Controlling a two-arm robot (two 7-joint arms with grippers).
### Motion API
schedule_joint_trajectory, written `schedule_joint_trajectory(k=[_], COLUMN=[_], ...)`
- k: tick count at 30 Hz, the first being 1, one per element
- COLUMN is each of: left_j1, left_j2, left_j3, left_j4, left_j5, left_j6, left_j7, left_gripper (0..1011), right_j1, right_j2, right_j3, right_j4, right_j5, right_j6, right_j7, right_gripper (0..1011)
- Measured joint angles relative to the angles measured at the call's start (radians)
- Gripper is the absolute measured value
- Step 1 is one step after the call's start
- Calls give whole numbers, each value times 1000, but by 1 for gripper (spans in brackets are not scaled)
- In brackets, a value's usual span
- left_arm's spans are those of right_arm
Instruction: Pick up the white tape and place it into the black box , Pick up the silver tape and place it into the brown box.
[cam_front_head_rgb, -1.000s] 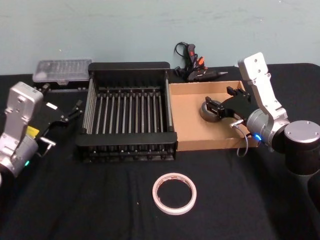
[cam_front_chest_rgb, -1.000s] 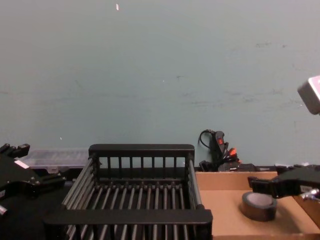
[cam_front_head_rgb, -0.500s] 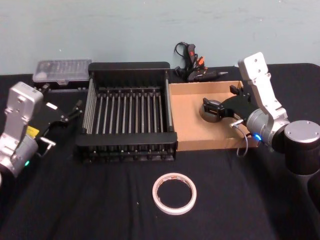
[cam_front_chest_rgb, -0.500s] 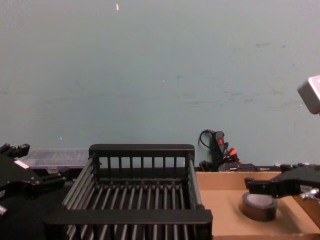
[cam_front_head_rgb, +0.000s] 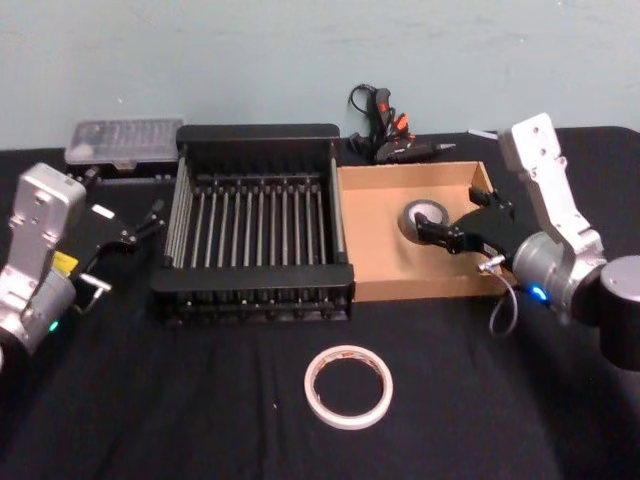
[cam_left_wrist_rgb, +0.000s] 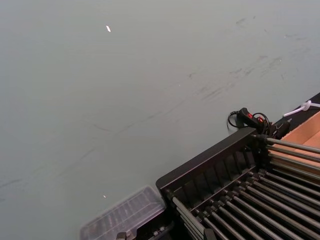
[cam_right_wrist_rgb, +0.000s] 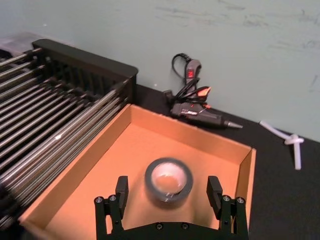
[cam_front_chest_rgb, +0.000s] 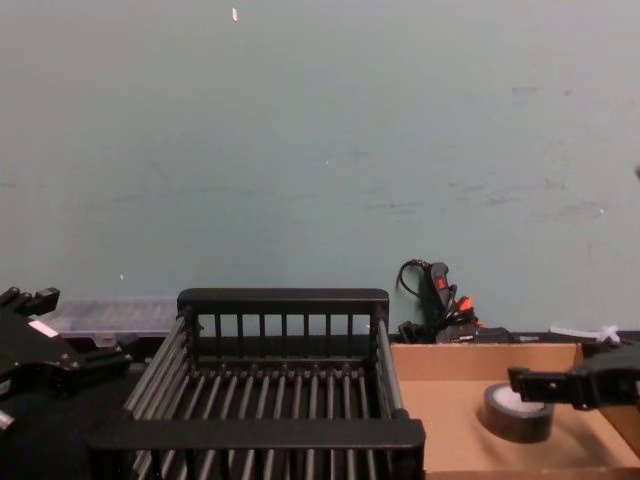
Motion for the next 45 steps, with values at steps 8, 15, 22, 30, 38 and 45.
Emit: schedule_joint_trajectory(k=[8,15,22,30,38,45], left_j1=[0,0,0,0,0,0], left_j2=[0,0,0,0,0,0], left_j3=[0,0,0,0,0,0], left_j4=[0,0,0,0,0,0], left_j5=[0,0,0,0,0,0], left_j6=[0,0,0,0,0,0], left_j7=[0,0,0,0,0,0], left_gripper=[1001,1001,1001,1001,1001,1001], right_j1=[-103,-177,-214,-231,-241,-235], right_j2=[44,88,121,148,168,170], right_j3=[14,-7,-45,-89,-127,-147], right_j4=[-155,-270,-321,-347,-362,-358], right_j5=[37,71,83,88,95,96], right_j6=[80,142,192,244,277,286], right_j7=[34,70,85,98,113,115], right_gripper=[1002,1002,1002,1002,1002,1002])
